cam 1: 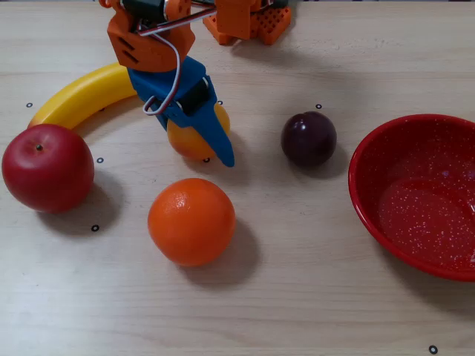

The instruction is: Put peach in the red bowl.

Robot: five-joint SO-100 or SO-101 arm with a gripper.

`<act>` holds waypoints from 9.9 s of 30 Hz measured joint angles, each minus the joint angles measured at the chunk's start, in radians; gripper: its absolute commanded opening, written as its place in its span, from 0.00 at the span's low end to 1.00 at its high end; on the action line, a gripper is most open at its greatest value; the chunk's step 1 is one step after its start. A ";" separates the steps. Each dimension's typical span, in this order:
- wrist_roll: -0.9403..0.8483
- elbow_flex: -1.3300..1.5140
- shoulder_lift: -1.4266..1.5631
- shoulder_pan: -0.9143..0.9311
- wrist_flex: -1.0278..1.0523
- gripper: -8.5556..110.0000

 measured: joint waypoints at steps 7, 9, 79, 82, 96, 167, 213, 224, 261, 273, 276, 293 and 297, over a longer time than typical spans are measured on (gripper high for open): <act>-0.028 0.000 0.000 0.000 0.037 0.44; -0.028 0.000 0.000 0.000 0.037 0.42; -0.385 0.002 0.008 0.040 0.117 0.42; -0.380 0.009 0.008 0.040 0.083 0.42; -0.336 0.009 0.008 0.040 0.029 0.39; 0.009 0.118 0.192 0.055 0.267 0.44; -0.258 0.221 0.192 0.109 -0.018 0.37; -0.258 0.218 0.195 0.101 -0.017 0.31; -0.262 0.189 0.192 0.103 0.006 0.07; -0.212 -0.009 0.190 0.100 0.187 0.07; -0.189 -0.041 0.190 0.100 0.229 0.07; 0.295 -0.403 0.190 -0.069 0.402 0.07; 0.411 -0.518 0.190 -0.100 0.489 0.07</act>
